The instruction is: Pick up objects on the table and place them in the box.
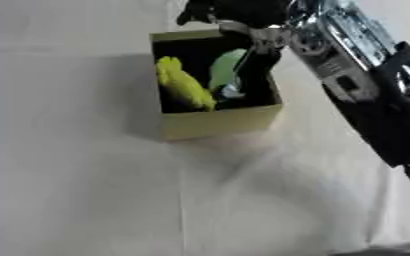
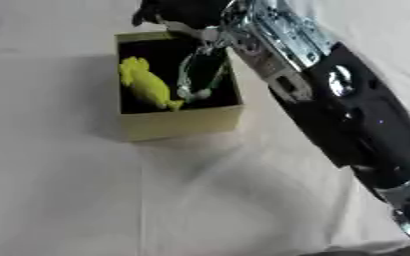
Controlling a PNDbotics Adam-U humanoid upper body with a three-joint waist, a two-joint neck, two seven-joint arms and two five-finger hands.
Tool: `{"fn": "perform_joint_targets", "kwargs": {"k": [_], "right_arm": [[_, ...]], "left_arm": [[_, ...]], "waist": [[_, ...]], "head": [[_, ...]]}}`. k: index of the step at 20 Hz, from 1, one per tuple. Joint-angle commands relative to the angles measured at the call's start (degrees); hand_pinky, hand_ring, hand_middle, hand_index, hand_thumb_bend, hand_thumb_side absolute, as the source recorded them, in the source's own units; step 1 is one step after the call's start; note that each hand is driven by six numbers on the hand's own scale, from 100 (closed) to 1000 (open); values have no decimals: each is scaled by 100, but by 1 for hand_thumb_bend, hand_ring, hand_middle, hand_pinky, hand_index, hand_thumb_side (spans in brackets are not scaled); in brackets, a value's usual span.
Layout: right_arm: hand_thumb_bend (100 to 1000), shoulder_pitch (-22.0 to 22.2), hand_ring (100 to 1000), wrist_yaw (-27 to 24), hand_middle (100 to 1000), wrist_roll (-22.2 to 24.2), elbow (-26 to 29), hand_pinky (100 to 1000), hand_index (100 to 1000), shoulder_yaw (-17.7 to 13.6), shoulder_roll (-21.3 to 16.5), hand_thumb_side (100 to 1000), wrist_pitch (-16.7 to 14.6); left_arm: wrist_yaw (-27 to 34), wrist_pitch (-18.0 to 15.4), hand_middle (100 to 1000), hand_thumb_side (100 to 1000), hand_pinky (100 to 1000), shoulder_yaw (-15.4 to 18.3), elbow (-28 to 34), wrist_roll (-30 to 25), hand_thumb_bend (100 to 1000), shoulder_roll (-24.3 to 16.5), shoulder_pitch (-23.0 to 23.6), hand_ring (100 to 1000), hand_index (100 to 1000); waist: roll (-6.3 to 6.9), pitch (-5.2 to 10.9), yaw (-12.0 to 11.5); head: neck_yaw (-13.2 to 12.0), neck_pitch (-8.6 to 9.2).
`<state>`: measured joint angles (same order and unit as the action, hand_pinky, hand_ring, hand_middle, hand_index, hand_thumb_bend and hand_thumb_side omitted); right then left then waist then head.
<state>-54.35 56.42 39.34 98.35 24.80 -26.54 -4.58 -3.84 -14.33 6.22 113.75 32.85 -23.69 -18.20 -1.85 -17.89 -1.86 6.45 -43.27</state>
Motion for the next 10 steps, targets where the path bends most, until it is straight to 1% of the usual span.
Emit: {"fn": "perform_joint_targets", "kwargs": {"k": [1, 2, 3, 4, 5, 6, 8, 10], "right_arm": [[447, -59, 905, 9, 837, -208, 424, 874, 920, -359, -194, 268, 148], [416, -30, 894, -32, 828, -365, 600, 871, 910, -519, -247, 232, 284], [100, 4, 863, -92, 796, -548, 777, 858, 873, -667, -296, 219, 423], [262, 53, 858, -209, 783, -793, 966, 856, 869, -820, -354, 160, 575], [100, 104, 831, -373, 751, -1071, 1145, 842, 847, -966, -411, 209, 713], [100, 168, 822, -573, 742, -1387, 1306, 839, 844, -1114, -483, 177, 856], [100, 319, 816, -1017, 735, -2005, 1528, 845, 842, -1359, -637, 274, 1055], [100, 495, 826, -1539, 747, -2607, 1601, 850, 844, -1562, -786, 461, 1110]], "left_arm": [[-9, -7, 614, 733, 551, 37, 85, -10, 164, -68, -45, 492, 722], [-14, -8, 614, 733, 551, 42, 85, -5, 163, -71, -44, 492, 722], [-21, -9, 614, 733, 551, 47, 85, 1, 163, -75, -42, 492, 722], [-29, -11, 614, 733, 551, 52, 85, 9, 163, -80, -39, 492, 722], [-35, -11, 615, 734, 552, 55, 85, 16, 174, -82, -37, 493, 722], [-42, -12, 615, 732, 552, 58, 85, 21, 163, -84, -38, 493, 723], [-60, -15, 615, 732, 553, 61, 85, 29, 163, -89, -42, 494, 723], [-82, -16, 616, 731, 553, 67, 85, 36, 161, -95, -44, 494, 724]], "waist": [[28, 127, -12], [33, 129, -15], [39, 132, -16], [43, 135, -15], [49, 138, -13], [53, 142, -11], [63, 148, -10], [78, 151, -19]], "head": [[-36, 9], [-48, 1], [-60, -7], [-72, -14], [-84, -25], [-96, -36], [-116, -51], [-139, -57]]}}
